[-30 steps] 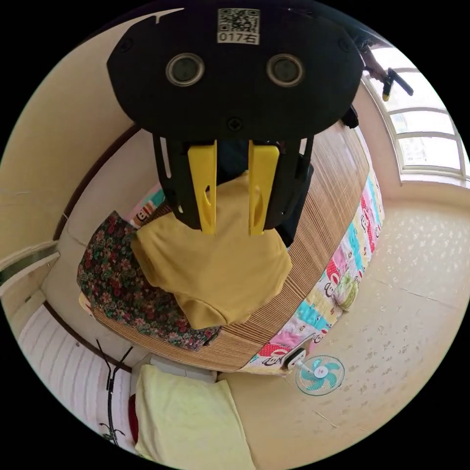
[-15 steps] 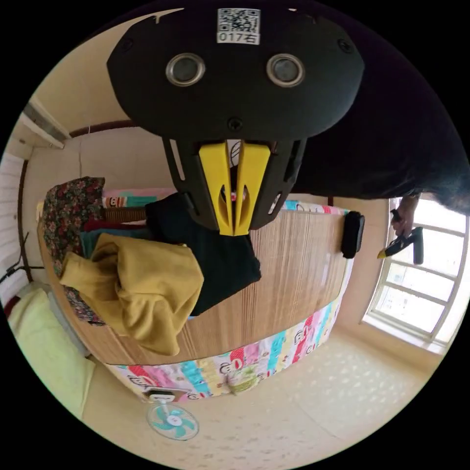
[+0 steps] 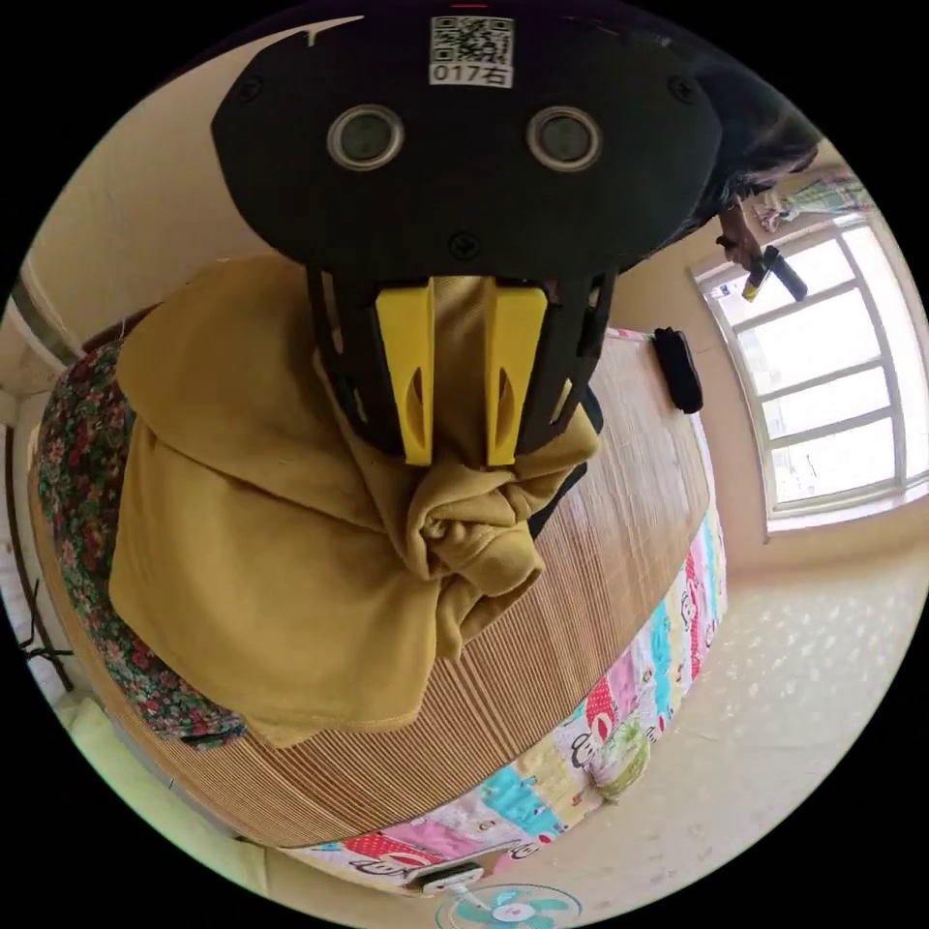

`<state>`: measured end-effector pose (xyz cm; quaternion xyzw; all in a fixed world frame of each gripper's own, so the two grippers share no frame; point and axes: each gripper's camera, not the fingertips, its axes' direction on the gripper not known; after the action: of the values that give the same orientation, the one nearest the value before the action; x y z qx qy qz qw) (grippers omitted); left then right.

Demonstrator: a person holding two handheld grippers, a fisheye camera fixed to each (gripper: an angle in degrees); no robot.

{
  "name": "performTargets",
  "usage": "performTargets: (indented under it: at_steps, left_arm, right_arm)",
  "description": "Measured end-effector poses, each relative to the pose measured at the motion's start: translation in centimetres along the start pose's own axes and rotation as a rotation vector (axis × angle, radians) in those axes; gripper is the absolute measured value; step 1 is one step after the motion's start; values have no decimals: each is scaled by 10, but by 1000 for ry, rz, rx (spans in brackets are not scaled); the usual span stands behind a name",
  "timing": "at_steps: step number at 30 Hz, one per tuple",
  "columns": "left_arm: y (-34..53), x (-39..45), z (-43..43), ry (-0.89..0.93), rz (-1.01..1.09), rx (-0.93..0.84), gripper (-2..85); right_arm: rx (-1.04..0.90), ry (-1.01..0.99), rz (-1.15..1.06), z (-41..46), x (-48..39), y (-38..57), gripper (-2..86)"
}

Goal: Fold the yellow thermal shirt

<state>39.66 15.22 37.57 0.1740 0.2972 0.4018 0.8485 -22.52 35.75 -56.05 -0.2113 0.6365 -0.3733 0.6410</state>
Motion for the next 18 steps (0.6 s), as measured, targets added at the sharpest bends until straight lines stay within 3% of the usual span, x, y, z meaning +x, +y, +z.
performTargets:
  at_steps: [3,5,9,13,17,18]
  left_arm:
    - [6,-16,-4,8,-28,38,16]
    - [12,-31,-3,12,-68,57,17]
    - [19,-65,4,84,-152,87,24]
    - [3,-71,21,109,-131,37,53]
    - [-26,-62,54,139,-82,-37,77]
    - [-33,-57,61,146,-68,-43,77]
  right_arm:
    - [194,-383,-214,-35,-35,67,43]
    - [219,-371,-227,-31,-43,103,36]
    - [53,-163,1,15,-6,130,30]
    - [267,-300,47,-25,12,144,36]
    - [332,277,352,-54,14,168,56]
    - [427,337,263,-65,-8,173,99]
